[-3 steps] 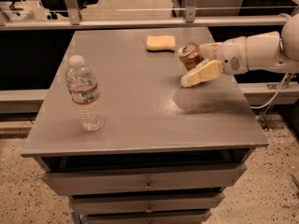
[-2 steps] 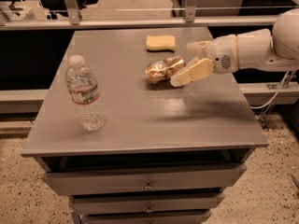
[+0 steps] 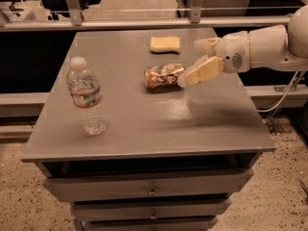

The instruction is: Knock orange can over

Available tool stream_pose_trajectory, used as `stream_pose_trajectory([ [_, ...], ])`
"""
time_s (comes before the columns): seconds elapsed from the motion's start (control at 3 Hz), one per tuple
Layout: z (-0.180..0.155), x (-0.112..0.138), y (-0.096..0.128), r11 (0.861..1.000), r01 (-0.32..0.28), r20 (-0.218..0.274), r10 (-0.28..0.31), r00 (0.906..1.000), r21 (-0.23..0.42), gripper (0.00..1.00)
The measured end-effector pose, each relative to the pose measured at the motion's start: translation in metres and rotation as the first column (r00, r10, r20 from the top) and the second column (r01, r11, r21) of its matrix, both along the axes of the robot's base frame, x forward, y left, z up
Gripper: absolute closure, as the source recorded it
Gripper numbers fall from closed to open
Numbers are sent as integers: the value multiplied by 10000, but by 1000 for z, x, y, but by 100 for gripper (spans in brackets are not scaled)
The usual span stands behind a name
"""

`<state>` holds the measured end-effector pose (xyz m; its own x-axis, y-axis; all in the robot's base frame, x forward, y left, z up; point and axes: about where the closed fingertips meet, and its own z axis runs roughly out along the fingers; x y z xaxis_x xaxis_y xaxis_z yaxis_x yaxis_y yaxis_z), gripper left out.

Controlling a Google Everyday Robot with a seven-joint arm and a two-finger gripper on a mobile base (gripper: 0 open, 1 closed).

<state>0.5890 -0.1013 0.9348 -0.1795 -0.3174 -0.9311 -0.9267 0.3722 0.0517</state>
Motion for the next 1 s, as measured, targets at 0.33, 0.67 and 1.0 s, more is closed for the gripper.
stream_pose_trajectory([
  [0.33,7,7,-40,9979,543,624,-520,9967,-366,0],
  [0.67,17,14,-90,9931,897,1386,-786,9872,-753,0],
  [1.0,26,17,-92,9930,927,1585,-803,9841,-727,0],
])
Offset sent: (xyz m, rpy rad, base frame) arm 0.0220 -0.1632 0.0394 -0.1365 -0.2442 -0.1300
